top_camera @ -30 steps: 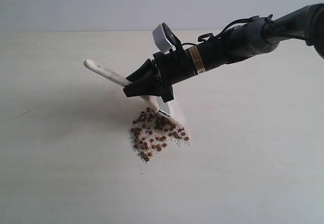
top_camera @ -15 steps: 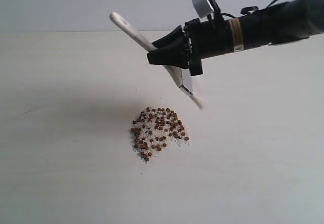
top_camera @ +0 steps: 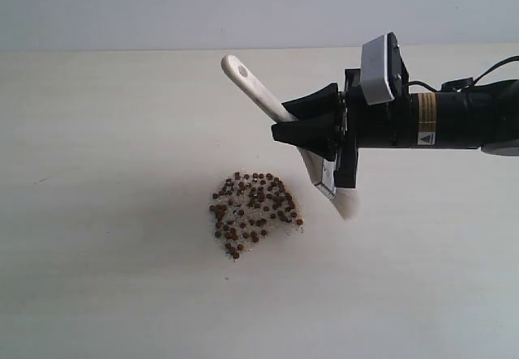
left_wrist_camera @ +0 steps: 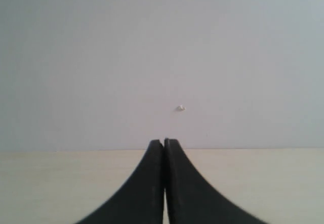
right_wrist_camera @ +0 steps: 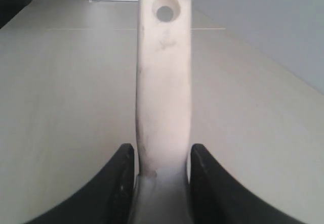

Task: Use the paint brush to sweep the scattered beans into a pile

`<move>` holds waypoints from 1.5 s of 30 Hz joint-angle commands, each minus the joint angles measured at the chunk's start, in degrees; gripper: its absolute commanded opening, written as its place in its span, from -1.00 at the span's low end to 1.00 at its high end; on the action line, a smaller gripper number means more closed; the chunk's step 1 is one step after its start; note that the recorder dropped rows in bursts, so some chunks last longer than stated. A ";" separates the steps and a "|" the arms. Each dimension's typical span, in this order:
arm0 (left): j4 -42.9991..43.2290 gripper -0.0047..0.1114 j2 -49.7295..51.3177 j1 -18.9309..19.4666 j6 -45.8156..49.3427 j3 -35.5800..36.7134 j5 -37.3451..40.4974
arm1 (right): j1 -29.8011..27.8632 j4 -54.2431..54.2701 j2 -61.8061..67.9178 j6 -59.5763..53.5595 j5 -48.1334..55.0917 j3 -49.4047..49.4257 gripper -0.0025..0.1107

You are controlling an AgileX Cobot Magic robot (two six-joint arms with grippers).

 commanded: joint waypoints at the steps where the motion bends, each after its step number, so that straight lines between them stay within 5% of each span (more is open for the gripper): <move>1: -0.28 -0.92 -0.37 0.11 0.21 -0.34 -0.45 | -0.24 1.15 0.50 -1.09 -0.68 0.29 -0.96; 15: -0.28 -0.92 -0.37 0.11 0.21 -0.34 -0.45 | 0.54 -4.05 7.03 -2.54 -0.68 -3.18 -0.96; 28: -0.28 -0.92 -0.37 0.11 0.21 -0.34 -0.45 | 7.49 0.95 7.30 -2.94 -0.68 -6.99 -0.96; 45: -0.28 -0.92 -0.37 0.11 0.21 -0.34 -0.45 | 7.01 -3.31 7.30 -1.03 -0.68 -7.23 -0.96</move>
